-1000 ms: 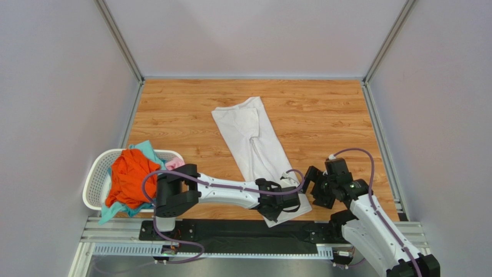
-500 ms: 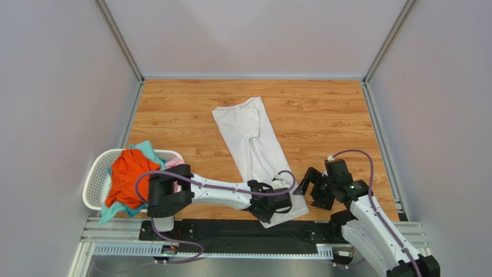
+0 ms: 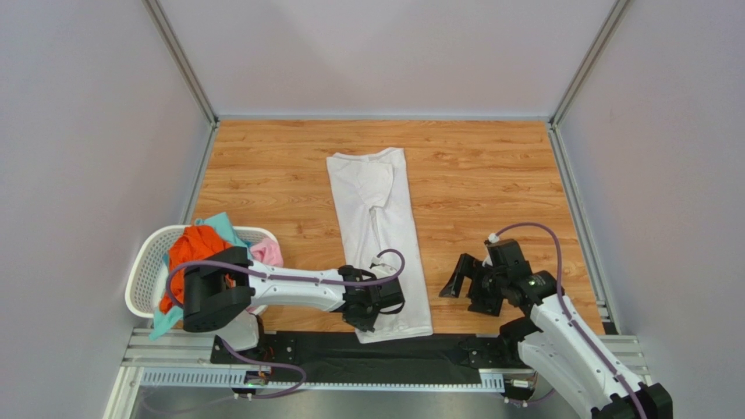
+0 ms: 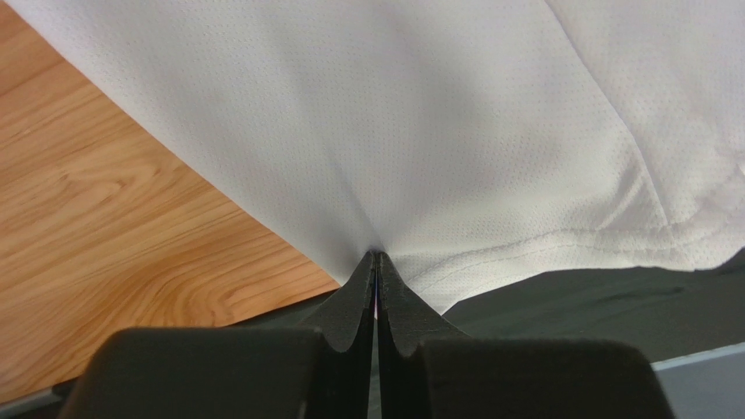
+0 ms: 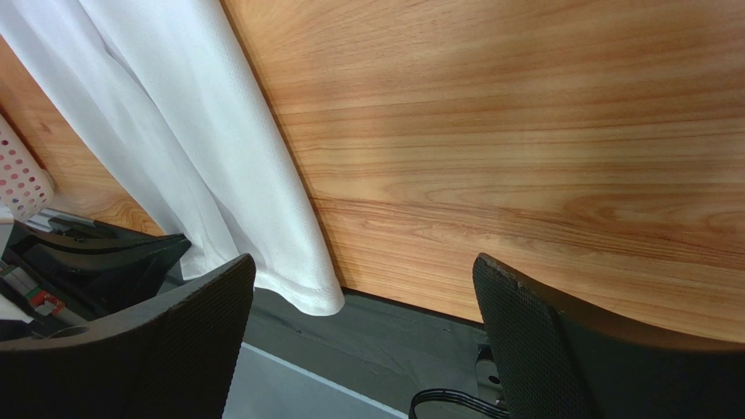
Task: Fold and stack the t-shirts
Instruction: Fold the tshirt
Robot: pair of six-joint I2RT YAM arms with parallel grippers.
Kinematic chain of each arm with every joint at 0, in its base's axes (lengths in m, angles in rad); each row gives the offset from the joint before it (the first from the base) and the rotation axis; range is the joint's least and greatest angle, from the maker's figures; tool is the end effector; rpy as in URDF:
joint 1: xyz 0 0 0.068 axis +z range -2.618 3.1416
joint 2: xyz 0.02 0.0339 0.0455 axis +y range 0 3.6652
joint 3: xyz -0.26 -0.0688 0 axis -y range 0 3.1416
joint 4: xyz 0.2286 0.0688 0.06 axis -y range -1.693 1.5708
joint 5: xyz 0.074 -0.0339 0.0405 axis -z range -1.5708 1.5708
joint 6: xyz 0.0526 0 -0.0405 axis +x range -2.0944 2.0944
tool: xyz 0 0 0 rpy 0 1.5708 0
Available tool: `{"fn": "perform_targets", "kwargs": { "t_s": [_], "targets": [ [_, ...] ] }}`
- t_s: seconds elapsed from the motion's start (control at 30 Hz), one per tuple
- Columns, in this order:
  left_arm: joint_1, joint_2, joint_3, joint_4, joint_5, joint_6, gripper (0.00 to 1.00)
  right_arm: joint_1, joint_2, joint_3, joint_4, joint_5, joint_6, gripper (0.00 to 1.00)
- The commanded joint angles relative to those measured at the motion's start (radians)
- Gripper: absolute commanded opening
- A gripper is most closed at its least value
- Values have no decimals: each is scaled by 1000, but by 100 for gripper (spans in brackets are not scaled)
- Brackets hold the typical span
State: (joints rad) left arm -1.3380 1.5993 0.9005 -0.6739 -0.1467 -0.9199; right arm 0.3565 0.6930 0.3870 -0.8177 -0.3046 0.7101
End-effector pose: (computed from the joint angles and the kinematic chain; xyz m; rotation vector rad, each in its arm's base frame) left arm 0.0688 -0.2569 0.1487 0.5851 2.8608 -0.1705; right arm 0.0973 0.0531 0.1560 0.4001 2.8003 0.7004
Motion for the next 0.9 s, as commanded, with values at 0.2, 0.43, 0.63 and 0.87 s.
{"fn": "perform_targets", "kwargs": {
  "t_s": [0.2,0.43,0.63,0.87],
  "targets": [
    [-3,-197,-23,-156,-14,-33,36,195,0,111,8,87,44,97],
    [-64,-315,-78,-127,-31,-56,54,464,34,110,63,165,204,96],
    [-67,-303,-198,17,45,-129,54,631,63,72,107,223,318,94],
    [-69,-315,-293,186,64,-166,56,714,103,27,186,214,368,90]
  ]
}}
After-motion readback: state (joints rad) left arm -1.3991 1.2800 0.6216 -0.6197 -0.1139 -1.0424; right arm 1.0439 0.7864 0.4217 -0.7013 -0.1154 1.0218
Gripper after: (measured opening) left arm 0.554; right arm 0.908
